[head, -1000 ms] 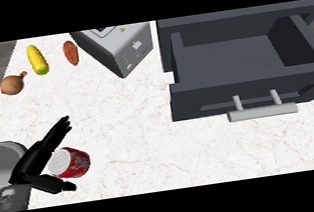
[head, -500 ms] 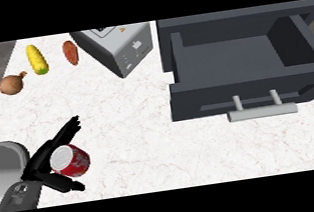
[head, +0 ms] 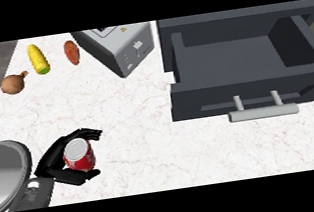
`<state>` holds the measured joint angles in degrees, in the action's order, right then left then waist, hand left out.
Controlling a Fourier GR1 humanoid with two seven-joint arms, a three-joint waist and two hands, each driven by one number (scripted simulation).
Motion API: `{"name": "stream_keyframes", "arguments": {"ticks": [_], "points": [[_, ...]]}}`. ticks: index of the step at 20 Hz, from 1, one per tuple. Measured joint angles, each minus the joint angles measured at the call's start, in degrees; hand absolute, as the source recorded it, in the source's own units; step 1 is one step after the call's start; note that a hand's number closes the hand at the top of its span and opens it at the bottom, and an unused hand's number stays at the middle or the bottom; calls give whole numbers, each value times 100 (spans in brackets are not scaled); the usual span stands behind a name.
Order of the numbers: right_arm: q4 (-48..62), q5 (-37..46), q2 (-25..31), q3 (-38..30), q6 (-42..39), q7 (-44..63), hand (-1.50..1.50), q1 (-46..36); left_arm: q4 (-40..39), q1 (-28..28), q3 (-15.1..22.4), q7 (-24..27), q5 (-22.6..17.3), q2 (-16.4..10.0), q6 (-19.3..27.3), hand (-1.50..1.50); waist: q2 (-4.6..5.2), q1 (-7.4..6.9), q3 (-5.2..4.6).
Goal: Pick up the can, place it into the drawer and close the drawer
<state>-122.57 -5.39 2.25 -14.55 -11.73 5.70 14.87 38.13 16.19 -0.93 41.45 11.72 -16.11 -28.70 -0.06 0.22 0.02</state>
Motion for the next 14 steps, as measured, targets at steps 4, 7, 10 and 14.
{"name": "stream_keyframes", "arguments": {"ticks": [4,7,10,14], "points": [[-90,-45,-36,41,12,14,-150,56,178,-50,61,-140,-170,72,-184,150,0,0,-1],[-155,-70,-67,19,7,14,-150,81,280,-25,71,-341,-321,93,-332,150,0,2,-2],[-196,-78,-91,17,5,2,-150,145,788,-156,153,-662,-527,214,-483,150,-9,-21,1],[-293,-120,-81,-10,-32,-21,-150,292,1238,-297,-134,-1017,-931,431,-164,150,-14,-30,2]]}}
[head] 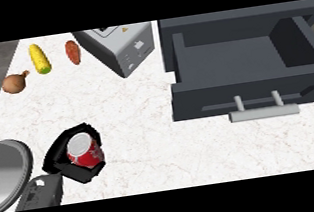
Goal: Pick up the can, place it into the drawer and close the drawer
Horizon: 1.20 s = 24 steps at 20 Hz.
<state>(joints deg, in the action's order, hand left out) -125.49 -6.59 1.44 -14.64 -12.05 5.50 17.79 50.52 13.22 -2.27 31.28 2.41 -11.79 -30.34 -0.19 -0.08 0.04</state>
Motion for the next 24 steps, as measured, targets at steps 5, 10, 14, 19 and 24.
{"name": "stream_keyframes", "arguments": {"ticks": [5,10,14,19,24], "points": [[35,-38,14,-54,-25,-29,-150,14,89,212,-916,-424,-510,357,1399,150,2,-27,2],[42,-71,-9,-130,-56,-109,-150,67,982,305,-963,-1181,-573,767,2408,150,-2,-11,2],[-30,2,-38,-40,-1,-54,-150,52,1745,338,-673,-1729,-461,946,2799,150,3,4,-1],[40,11,-54,-55,-25,-180,-150,79,2527,643,-248,-2479,-299,1090,3293,150,4,20,-1],[-16,-77,-20,-124,-10,-55,-150,-14,2916,1201,244,-3341,-237,1152,3806,150,9,37,-1]]}}
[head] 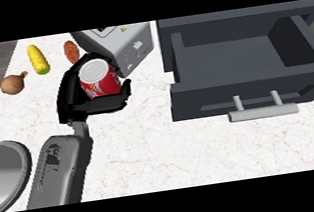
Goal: Pick up the can, place it into the drawer and close the drawer
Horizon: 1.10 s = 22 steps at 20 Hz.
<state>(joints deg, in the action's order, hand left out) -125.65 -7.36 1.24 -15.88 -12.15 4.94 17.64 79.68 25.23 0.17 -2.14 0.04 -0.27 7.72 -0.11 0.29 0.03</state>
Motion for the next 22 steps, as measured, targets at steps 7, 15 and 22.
{"name": "stream_keyframes", "arguments": {"ticks": [7,15,22], "points": [[-117,35,-13,29,50,65,-150,8,29,1072,617,-885,110,18,718,150,5,39,0],[-20,-91,99,-135,-23,135,-150,-148,-840,2661,890,-1286,-10,25,1432,150,17,84,0],[-132,78,-36,24,-22,128,-150,-54,-1834,3887,1068,-1444,-330,26,1943,150,25,123,1]]}}
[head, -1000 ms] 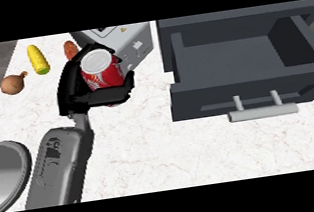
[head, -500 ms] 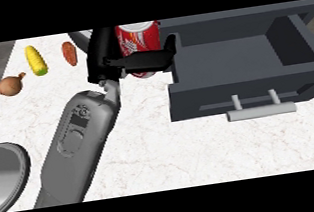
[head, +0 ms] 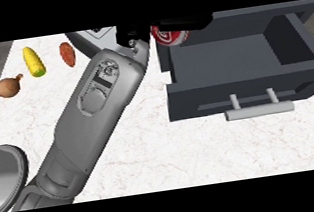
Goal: Pick up the can, place it into the drawer and close the drawer
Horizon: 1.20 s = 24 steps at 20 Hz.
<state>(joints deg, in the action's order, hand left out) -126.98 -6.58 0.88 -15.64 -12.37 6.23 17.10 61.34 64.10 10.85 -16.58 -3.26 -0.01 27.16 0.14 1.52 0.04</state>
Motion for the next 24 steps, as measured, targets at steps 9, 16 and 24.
{"name": "stream_keyframes", "arguments": {"ticks": [9,16,24], "points": [[258,68,6,1,-55,-196,-150,-73,-1589,1250,283,312,-710,1,377,150,29,98,3],[364,72,42,-4,38,-56,-150,-349,-2559,1783,562,765,-1240,1,458,150,53,167,6],[412,104,140,1,56,83,-150,-583,-3188,2023,1029,1029,-1810,1,565,150,71,252,8]]}}
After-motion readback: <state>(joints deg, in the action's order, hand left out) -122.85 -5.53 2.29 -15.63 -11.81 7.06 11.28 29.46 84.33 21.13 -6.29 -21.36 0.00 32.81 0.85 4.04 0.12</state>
